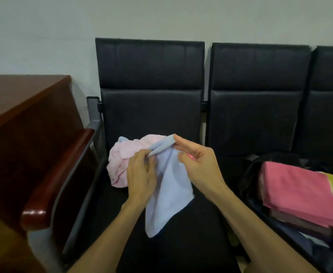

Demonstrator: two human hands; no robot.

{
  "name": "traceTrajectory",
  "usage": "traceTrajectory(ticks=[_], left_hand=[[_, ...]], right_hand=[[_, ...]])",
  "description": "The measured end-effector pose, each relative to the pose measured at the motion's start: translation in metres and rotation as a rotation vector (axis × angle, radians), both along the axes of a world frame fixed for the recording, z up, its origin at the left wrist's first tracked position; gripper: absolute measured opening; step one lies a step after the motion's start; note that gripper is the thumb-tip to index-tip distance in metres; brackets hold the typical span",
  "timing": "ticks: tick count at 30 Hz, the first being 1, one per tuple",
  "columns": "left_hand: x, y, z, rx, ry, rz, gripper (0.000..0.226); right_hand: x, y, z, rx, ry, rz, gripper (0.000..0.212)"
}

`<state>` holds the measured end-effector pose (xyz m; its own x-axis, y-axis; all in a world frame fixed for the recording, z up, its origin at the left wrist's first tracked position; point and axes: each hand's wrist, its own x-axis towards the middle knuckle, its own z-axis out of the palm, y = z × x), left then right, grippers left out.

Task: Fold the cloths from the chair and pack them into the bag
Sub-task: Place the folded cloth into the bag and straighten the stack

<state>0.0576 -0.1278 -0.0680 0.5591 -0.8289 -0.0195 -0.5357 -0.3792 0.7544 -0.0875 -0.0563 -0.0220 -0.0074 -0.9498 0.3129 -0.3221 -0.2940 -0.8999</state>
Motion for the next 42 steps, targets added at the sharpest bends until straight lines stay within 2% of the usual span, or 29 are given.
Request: traceTrajectory(ticks=[1,3,4,6,8,12,14,16,18,19,21,24,26,29,32,36,38,40,42], left_hand=[[0.006,0.006,0.013,-0.013,-0.005,0.014,0.034],[0.015,0.031,0.028,-0.448,-0.022,-0.284,0.011],[0.018,0.052,0.043,-0.592,0.028,-0.376,0.009],[0.021,0.074,0.070,-0.688,0.090,-0.421,0.011],[0.021,0.083,0.097,-0.705,0.069,-0.435,0.010],[0.019,0.094,0.134,-0.669,0.171,-0.451,0.020],[0.012,0.107,0.156,-0.600,0.394,-0.443,0.022],[0.005,0.114,0.177,-0.543,0.713,-0.476,0.019],[0.004,0.115,0.194,-0.540,0.856,-0.514,0.021],[0.004,0.115,0.203,-0.550,0.895,-0.509,0.023],[0.003,0.115,0.219,-0.568,0.955,-0.500,0.021],[-0.001,0.119,0.242,-0.579,0.946,-0.542,0.017],[-0.004,0.119,0.258,-0.614,0.889,-0.574,0.016],[-0.008,0.121,0.283,-0.695,0.729,-0.568,0.017],[-0.006,0.126,0.304,-0.734,0.594,-0.513,0.020],[0.003,0.143,0.317,-0.742,0.433,-0.500,0.025],[0.009,0.153,0.314,-0.702,0.384,-0.530,0.030],[0.013,0.161,0.303,-0.636,0.329,-0.570,0.023],[0.015,0.172,0.286,-0.562,0.327,-0.586,0.022]], right_hand=[[-0.001,0.006,0.010,-0.029,0.020,-0.002,0.043],[-0.001,0.022,0.031,-0.087,0.034,-0.021,0.041],[-0.001,0.032,0.045,-0.112,0.032,-0.035,0.041],[-0.001,0.050,0.065,-0.139,0.048,-0.067,0.041],[-0.003,0.067,0.079,-0.159,0.068,-0.098,0.041],[-0.008,0.089,0.092,-0.209,0.155,-0.151,0.044],[-0.009,0.098,0.093,-0.183,0.193,-0.125,0.050],[-0.010,0.100,0.089,-0.110,0.199,-0.084,0.069],[-0.010,0.099,0.083,0.005,0.195,-0.028,0.093],[-0.010,0.097,0.079,0.064,0.216,-0.001,0.098],[-0.012,0.091,0.069,0.146,0.284,0.042,0.088],[-0.013,0.085,0.056,0.209,0.334,0.124,0.044],[-0.012,0.088,0.055,0.202,0.334,0.187,0.033],[-0.010,0.098,0.060,0.172,0.266,0.230,0.039],[-0.016,0.110,0.085,0.218,0.114,0.256,0.022],[-0.033,0.130,0.132,0.335,-0.537,0.205,0.028],[-0.045,0.142,0.161,0.327,-0.705,0.151,0.017],[-0.057,0.156,0.190,0.336,-0.746,0.165,0.042],[-0.061,0.174,0.221,0.311,-0.782,0.230,0.053]])
